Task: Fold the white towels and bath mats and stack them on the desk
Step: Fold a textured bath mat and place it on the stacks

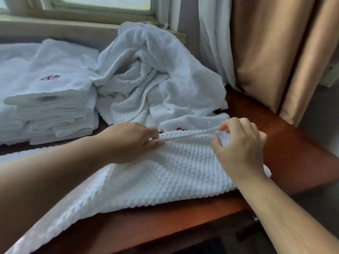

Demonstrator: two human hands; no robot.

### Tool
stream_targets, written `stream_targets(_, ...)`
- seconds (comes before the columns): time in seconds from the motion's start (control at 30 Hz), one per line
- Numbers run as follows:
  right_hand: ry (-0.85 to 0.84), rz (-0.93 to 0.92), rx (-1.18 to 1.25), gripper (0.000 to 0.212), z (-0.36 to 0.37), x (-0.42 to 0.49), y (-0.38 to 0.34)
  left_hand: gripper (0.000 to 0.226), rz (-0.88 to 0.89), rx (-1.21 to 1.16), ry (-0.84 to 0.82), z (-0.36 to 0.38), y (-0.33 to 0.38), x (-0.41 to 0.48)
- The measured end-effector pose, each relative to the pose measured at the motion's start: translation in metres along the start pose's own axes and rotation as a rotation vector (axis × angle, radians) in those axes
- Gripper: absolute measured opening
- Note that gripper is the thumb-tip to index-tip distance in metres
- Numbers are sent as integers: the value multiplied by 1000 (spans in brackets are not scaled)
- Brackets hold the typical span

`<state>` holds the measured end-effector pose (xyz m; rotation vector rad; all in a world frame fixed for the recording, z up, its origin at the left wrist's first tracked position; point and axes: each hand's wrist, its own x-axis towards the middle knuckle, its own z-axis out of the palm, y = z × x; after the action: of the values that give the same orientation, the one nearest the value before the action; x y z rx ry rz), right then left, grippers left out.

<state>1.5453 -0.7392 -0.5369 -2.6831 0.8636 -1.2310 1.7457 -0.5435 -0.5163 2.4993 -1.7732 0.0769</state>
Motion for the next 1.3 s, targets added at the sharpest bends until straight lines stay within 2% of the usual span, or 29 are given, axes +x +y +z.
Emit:
stream_targets(0.07,-47,-166,228,12,2,-15,-44,54,-90,-123,34,-7,-13,-31)
stream_targets(0.17,-200,-338,509,18,8,-39,-123,35,-265,-263,131,-24,-35,-99)
stream_targets(0.23,-344,-424,663,18,13,-52,-168,25,-414,-355,247,-31,-50,-157)
stream_targets(0.3,-501,-542,785,18,16,-64,-201,24,-547,-439,351,-33,-57,-220)
stream_targets(0.4,-617,-859,773,25,23,-82,-233,24,-709,-401,405,-22,-50,-305)
stream_targets(0.47,-651,-982,675,45,25,-91,-250,17,-783,-377,405,-10,-43,-339)
stream_targets(0.57,-732,-906,551,81,25,-93,-276,32,-810,-388,362,-2,-38,-355)
stream_targets(0.63,-800,-861,459,87,26,-87,-294,46,-800,-348,286,-4,-40,-358)
stream_targets(0.67,-828,-870,410,79,28,-84,-302,53,-785,-320,226,-6,-42,-360)
stream_targets(0.77,-859,-899,434,27,33,-78,-313,86,-726,-278,23,-12,-40,-368)
stream_targets(0.83,-803,-868,524,17,34,-76,-314,100,-672,-185,-50,-11,-38,-369)
stream_targets(0.9,-707,-823,575,19,36,-74,-318,84,-667,-177,-26,-13,-40,-368)
stream_targets(1.0,-644,-747,569,19,41,-64,-324,54,-754,-329,-25,-37,-54,-370)
stream_targets(1.07,-674,-701,494,19,45,-53,-328,43,-817,-287,-60,-55,-69,-376)
stream_targets(1.13,-748,-650,433,18,51,-43,-329,26,-884,-147,-52,-68,-84,-383)
stream_targets(1.2,-817,-629,382,18,58,-37,-332,18,-969,-24,-19,-73,-100,-390)
stream_targets(1.3,-847,-621,353,16,69,-32,-336,16,-1057,-163,128,-72,-129,-392)
